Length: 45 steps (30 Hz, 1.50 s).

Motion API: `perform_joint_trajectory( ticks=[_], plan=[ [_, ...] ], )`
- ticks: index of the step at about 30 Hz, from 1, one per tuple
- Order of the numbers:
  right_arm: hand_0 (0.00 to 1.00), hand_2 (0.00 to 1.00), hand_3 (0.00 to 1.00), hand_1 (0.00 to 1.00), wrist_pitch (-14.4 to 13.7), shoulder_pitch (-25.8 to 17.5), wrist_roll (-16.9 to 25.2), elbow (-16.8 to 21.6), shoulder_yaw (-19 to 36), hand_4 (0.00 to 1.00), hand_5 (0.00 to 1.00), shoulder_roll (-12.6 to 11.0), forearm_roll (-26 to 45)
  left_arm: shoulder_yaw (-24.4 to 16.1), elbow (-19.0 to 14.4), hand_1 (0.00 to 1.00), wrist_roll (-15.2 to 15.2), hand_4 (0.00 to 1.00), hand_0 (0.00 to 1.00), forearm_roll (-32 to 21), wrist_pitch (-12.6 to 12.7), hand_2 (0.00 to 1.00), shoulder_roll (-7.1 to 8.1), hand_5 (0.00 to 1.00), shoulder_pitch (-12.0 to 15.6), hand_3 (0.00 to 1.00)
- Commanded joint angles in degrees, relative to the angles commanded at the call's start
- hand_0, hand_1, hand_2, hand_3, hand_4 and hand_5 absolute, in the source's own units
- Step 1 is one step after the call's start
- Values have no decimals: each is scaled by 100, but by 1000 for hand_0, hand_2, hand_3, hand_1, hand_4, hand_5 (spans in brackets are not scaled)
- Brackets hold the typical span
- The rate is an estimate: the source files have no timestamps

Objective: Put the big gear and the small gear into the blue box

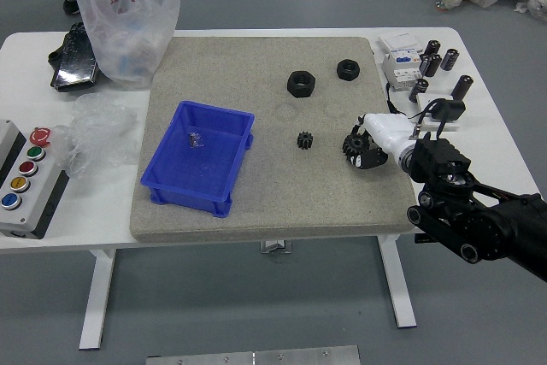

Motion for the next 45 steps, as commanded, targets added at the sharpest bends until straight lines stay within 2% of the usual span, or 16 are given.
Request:
perform_joint_trajectory(
  ticks=[2, 3, 5, 11, 14, 17, 20, 21, 26, 27, 32, 33, 38, 39, 44, 45],
  plan=[
    [403, 307, 391, 450, -70, 7, 47, 75, 6, 174, 2, -12, -9, 16, 0, 616, -4, 651, 731, -15, 0, 569, -6, 464, -5, 706],
    [405, 281, 362, 451, -92, 11, 59, 119, 9, 113, 2, -19, -22, 18, -1, 615, -4, 653, 731, -17, 1, 569, -9, 465, -6, 706],
    [405, 281, 362, 451, -131, 29, 73, 282, 3, 113, 2, -43, -85, 18, -1, 615, -3, 653, 731, -19, 2, 569, -11, 465, -4, 706],
    [409, 277, 359, 447, -217, 268, 66, 1045, -278, 109, 2, -14, -295, -46, -7, 616, 21, 654, 731, 41, -5, 569, -2, 465, 15, 705],
    [409, 277, 359, 447, -250, 465, 45, 1444, -530, 109, 2, 226, -417, -92, -14, 616, 41, 654, 731, 91, -18, 569, 0, 465, 17, 705],
    [400, 304, 372, 460, -266, 648, 13, 1750, -795, 140, 2, 585, -504, -124, -24, 615, 63, 655, 731, 131, -38, 569, -6, 465, 16, 706],
    [400, 304, 372, 460, -260, 779, -28, 1772, -998, 140, 2, 924, -584, -134, -33, 615, 78, 655, 731, 150, -56, 569, -13, 465, 12, 706],
    [412, 401, 388, 483, -259, 826, -43, 1750, -1066, 142, 2, 1047, -608, -145, -37, 615, 86, 656, 731, 165, -63, 569, -15, 465, 10, 707],
    [412, 401, 388, 483, -339, 1003, -36, 1542, -1243, 142, 2, 1461, -639, -183, -48, 615, 113, 656, 731, 213, -83, 569, -5, 465, 10, 707],
    [399, 556, 576, 568, -372, 1027, -6, 1469, -1246, 512, 86, 1508, -622, -196, -50, 615, 120, 656, 731, 227, -86, 569, 0, 465, 12, 707],
    [399, 556, 576, 568, -501, 1075, 134, 1229, -1216, 512, 86, 1601, -495, -271, -56, 615, 152, 656, 731, 304, -98, 569, 10, 465, 16, 707],
    [446, 829, 857, 731, -509, 1081, 149, 1198, -1212, 655, 315, 1613, -469, -282, -57, 617, 156, 657, 731, 313, -99, 570, 12, 466, 16, 706],
    [446, 829, 857, 731, -552, 1091, 182, 1164, -1213, 655, 315, 1656, -374, -300, -63, 617, 167, 657, 731, 333, -109, 570, 6, 466, 5, 706],
    [474, 956, 969, 819, -562, 1092, 188, 1167, -1214, 802, 397, 1663, -349, -297, -65, 617, 167, 657, 731, 331, -112, 569, 3, 466, 0, 707],
    [474, 956, 969, 819, -532, 1090, 171, 1182, -1250, 802, 397, 1674, -239, -283, -69, 617, 165, 657, 731, 319, -120, 569, -6, 466, -21, 707],
    [480, 966, 983, 836, -518, 1086, 167, 1186, -1252, 889, 461, 1671, -221, -283, -69, 617, 165, 656, 732, 320, -121, 570, -6, 466, -21, 707]
  ],
)
